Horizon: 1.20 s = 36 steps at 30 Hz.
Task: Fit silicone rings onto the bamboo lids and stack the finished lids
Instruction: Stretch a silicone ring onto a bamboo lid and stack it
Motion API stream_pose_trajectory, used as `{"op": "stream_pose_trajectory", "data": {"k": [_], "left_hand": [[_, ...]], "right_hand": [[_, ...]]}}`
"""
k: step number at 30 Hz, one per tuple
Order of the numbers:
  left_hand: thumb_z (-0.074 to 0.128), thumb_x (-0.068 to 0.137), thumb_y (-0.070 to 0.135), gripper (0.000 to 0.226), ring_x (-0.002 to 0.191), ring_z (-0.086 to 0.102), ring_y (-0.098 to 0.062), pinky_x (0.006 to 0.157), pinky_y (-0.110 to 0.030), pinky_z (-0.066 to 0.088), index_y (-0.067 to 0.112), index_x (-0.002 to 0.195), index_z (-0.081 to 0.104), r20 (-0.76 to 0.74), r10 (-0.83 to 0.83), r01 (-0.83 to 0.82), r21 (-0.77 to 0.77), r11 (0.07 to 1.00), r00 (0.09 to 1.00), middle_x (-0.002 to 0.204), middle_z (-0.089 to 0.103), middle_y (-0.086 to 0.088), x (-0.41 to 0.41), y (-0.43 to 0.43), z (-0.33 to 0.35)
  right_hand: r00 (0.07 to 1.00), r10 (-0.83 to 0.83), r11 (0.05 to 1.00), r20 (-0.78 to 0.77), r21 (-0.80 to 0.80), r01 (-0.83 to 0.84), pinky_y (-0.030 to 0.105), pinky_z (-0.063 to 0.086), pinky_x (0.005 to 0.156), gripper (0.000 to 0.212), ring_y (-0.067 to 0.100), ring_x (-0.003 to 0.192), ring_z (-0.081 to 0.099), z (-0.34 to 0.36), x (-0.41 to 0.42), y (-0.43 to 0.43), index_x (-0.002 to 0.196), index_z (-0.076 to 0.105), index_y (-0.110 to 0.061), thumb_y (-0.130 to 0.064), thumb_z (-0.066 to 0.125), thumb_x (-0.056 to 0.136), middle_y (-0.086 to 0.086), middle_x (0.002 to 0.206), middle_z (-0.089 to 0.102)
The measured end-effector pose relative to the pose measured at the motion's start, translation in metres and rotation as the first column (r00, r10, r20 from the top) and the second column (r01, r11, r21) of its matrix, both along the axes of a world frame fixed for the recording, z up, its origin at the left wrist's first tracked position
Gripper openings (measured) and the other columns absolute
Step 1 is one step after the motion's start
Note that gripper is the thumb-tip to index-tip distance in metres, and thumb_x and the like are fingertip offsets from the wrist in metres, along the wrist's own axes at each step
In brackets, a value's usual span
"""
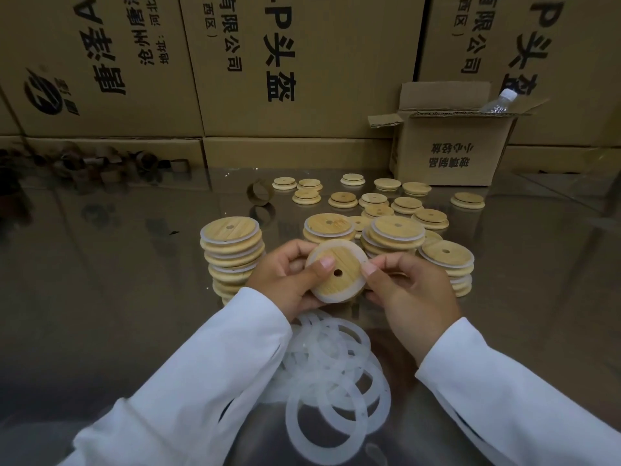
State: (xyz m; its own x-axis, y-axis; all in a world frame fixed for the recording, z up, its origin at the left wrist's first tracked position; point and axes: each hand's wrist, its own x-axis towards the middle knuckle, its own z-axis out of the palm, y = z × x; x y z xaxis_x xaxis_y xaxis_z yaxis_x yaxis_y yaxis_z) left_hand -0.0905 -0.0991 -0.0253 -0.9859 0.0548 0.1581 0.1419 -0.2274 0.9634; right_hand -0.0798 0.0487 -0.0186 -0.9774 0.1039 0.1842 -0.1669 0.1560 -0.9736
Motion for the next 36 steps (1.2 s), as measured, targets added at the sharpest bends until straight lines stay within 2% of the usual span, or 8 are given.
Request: {"op": "stream_pose_trajectory", "data": {"k": [8,15,21,24,26,30,33,36], "left_hand": [[0.061,0.067,0.014,0.02,0.069,0.07,-0.017,0.056,-0.03,0.057,0.006,0.085,0.058,0.029,-0.024,0.022,0.077,0.997,0.999,0.071,0.071,-0.006,-0.0014,0.0001,-0.001],[0.06,0.065,0.014,0.023,0.068,0.07,-0.018,0.053,-0.028,0.055,0.004,0.086,0.059,0.044,-0.026,0.021,0.109,0.994,0.999,0.071,0.071,-0.008,-0.0024,-0.0021,0.002],[0.055,0.079,0.005,0.008,0.068,0.07,-0.019,0.054,-0.031,0.057,0.003,0.086,0.059,0.082,0.001,-0.011,0.127,0.992,0.997,0.071,0.071,-0.008,-0.0024,-0.0033,0.003],[0.057,0.074,0.007,0.01,0.067,0.07,-0.02,0.056,-0.034,0.058,0.003,0.084,0.059,0.124,-0.012,-0.008,0.162,0.987,0.992,0.07,0.071,-0.01,-0.0023,-0.0029,0.0017],[0.059,0.066,0.012,0.018,0.067,0.07,-0.021,0.058,-0.037,0.059,0.003,0.082,0.058,0.134,-0.029,0.006,0.172,0.985,0.991,0.07,0.07,-0.011,-0.002,-0.0028,0.0012],[0.059,0.064,0.014,0.022,0.07,0.07,-0.023,0.056,-0.035,0.058,0.003,0.083,0.059,0.119,-0.041,0.016,0.198,0.98,0.992,0.073,0.071,-0.012,-0.0016,-0.0033,0.003],[0.059,0.064,0.014,0.025,0.074,0.071,-0.024,0.056,-0.034,0.058,0.003,0.086,0.058,0.117,-0.004,-0.026,0.262,0.965,0.993,0.078,0.072,-0.012,-0.0032,-0.0053,0.0066],[0.061,0.064,0.015,0.028,0.078,0.071,-0.026,0.057,-0.034,0.057,0.003,0.089,0.058,0.122,-0.005,-0.029,0.276,0.961,0.992,0.083,0.072,-0.014,-0.0025,-0.0042,0.0081]], "right_hand": [[0.999,0.009,1.0,0.039,-0.003,-0.009,0.043,0.053,0.086,0.016,0.018,0.082,0.066,0.0045,-0.0035,0.0038,0.069,0.067,-0.023,-0.014,0.066,0.082,-0.002,0.075,0.069],[0.999,0.038,0.998,0.028,0.041,-0.039,0.037,0.054,0.084,0.014,0.011,0.074,0.066,0.008,-0.0014,0.006,0.072,0.067,-0.021,-0.013,0.064,0.083,-0.006,0.072,0.068],[0.999,0.049,0.992,0.002,0.12,-0.048,0.037,0.053,0.085,0.011,0.011,0.078,0.064,0.0081,0.0013,0.0049,0.074,0.067,-0.022,-0.016,0.064,0.083,-0.006,0.076,0.069],[0.999,0.053,0.99,-0.006,0.134,-0.051,0.034,0.054,0.081,0.015,0.01,0.074,0.064,0.0056,0.0017,0.0047,0.071,0.065,-0.025,-0.016,0.065,0.083,-0.007,0.069,0.068],[0.998,0.055,0.994,-0.003,0.1,-0.054,0.032,0.054,0.077,0.016,0.011,0.068,0.064,0.0048,-0.0002,0.0054,0.068,0.066,-0.023,-0.014,0.066,0.082,-0.004,0.063,0.068],[0.99,0.139,0.986,0.023,-0.093,-0.136,0.023,0.056,0.061,0.02,0.007,0.051,0.062,0.008,-0.0022,0.0077,0.062,0.068,-0.018,-0.006,0.069,0.078,-0.002,0.056,0.067],[0.987,0.159,0.982,0.025,-0.104,-0.155,0.016,0.054,0.056,0.02,0.006,0.052,0.064,0.0064,-0.0016,0.0091,0.062,0.069,-0.02,-0.006,0.071,0.076,-0.001,0.062,0.07],[0.988,0.156,0.979,0.018,-0.139,-0.152,0.018,0.056,0.058,0.013,0.008,0.056,0.066,0.0059,-0.0019,0.0087,0.069,0.07,-0.018,-0.007,0.071,0.076,0.0,0.065,0.071]]}}
